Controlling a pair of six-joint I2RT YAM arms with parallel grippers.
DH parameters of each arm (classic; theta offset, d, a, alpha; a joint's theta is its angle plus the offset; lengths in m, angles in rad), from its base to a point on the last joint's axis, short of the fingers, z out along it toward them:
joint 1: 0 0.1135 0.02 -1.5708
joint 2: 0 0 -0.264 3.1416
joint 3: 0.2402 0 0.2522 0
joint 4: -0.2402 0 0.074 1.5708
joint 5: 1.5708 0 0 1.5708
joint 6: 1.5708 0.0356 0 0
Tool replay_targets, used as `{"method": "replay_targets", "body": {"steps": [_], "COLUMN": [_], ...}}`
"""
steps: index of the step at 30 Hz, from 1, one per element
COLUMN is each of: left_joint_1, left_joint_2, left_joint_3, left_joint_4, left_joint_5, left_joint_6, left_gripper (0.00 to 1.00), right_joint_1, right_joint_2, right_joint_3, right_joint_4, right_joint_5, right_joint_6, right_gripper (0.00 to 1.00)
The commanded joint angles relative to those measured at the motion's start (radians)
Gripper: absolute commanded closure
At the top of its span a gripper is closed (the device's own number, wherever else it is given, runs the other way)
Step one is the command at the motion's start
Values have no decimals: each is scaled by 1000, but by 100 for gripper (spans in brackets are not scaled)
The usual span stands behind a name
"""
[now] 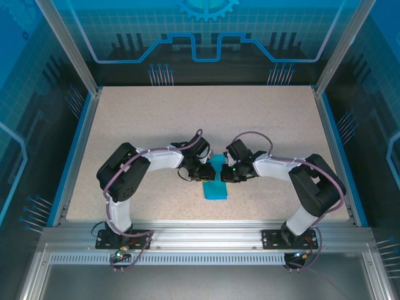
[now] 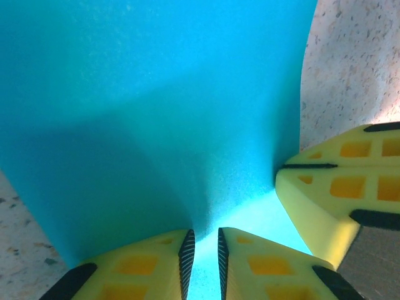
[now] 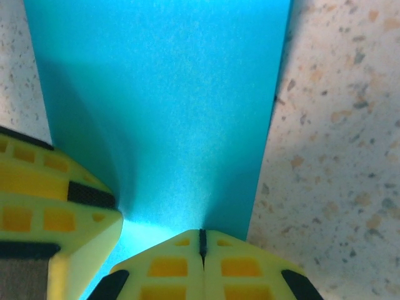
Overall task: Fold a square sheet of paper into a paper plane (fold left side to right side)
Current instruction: Hold the square sheet of paper at the center of the table.
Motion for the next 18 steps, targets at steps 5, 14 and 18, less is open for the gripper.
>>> {"method": "replay_targets", "body": {"steps": [5, 14, 18], "left_joint_1": [4, 3, 3], "left_joint_2": [31, 36, 36], "left_joint_3": [-36, -32, -32], "left_joint_4": [-38, -41, -39], "left_joint_5": [-47, -45, -44], "left_joint_6": [4, 4, 5], "left_gripper": [77, 76, 77], "right_joint_1": [-54, -59, -58], "right_joint_2": [-97, 14, 77], "right_joint_3": [-53, 1, 34], "right_joint_4": [165, 230, 239], "right_joint_5": [-106, -125, -133], "right_joint_6": [14, 20, 19], "right_gripper": [98, 98, 98]}}
